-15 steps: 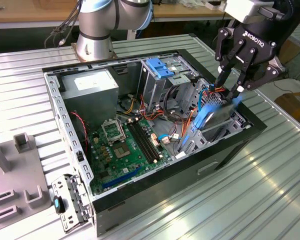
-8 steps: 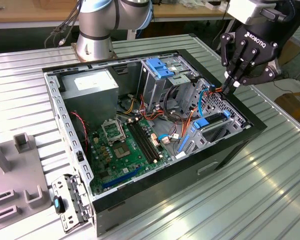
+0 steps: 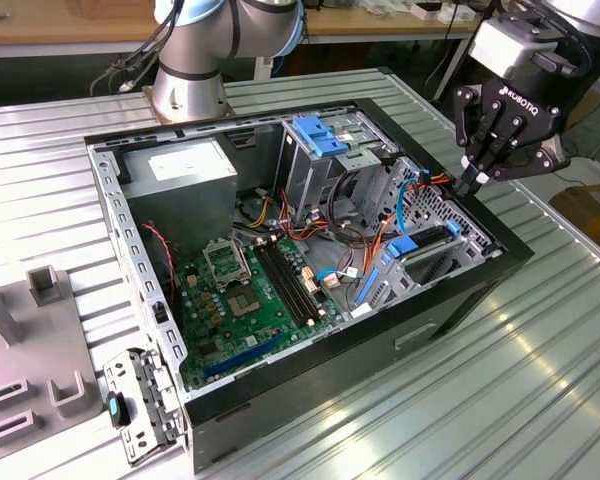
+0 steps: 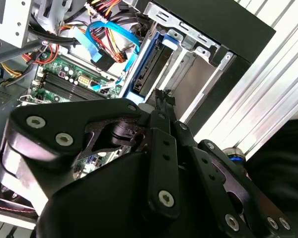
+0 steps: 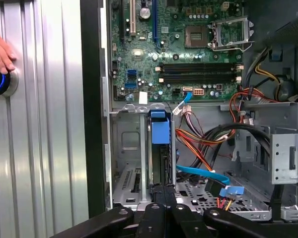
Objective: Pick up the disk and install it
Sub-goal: 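Insert the disk into the insertion slot, then insert the first disk wire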
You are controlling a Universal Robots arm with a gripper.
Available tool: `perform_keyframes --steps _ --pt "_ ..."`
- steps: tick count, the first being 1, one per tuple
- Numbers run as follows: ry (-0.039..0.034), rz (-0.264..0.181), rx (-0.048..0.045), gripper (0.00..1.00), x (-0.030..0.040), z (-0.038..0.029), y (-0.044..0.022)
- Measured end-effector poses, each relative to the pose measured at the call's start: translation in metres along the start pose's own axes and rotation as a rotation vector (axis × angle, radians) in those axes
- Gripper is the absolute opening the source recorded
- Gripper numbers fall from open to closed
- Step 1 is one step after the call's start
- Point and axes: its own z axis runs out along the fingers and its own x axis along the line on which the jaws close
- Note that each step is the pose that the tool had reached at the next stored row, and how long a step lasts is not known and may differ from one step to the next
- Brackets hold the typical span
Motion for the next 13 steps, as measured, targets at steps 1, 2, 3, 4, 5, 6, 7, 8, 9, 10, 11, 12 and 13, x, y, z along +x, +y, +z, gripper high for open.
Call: perform_keyframes --steps 1,2,3,4,5,6,7,8,9,10,11,12,13 --pt "0.0000 0.000 0.0000 0.11 0.0000 0.0003 -0.0001" --pt "0.0000 0.000 0.0000 0.11 0.0000 0.0009 -0.0001" --pt "0.0001 0.000 0.0000 0.11 0.0000 0.0013 -0.0002" --pt "0.0000 0.000 0.0000 0.11 0.0000 0.0016 -0.0002" --pt "0.0001 -0.001 0.0000 0.11 0.0000 0.0016 -0.0002" --pt "-0.0007 -0.025 0.0001 0.11 0.0000 0.0016 -0.0003" --pt "-0.0020 -0.072 0.0004 0.11 0.0000 0.0018 -0.0003" --pt "-0.0028 -0.102 0.0004 0.11 0.0000 0.0019 -0.0004" --pt "-0.0038 -0.136 0.0006 0.11 0.0000 0.0021 -0.0014" --pt "-0.0042 -0.149 0.0007 0.11 0.0000 0.0022 -0.0019" --pt "-0.0046 -0.160 0.0008 0.11 0.0000 0.0024 -0.0032" --pt "-0.0042 -0.168 0.0007 0.11 -0.0004 0.0033 -0.0100" --pt "-0.0039 -0.175 0.0008 0.11 -0.0016 0.0052 -0.0200"
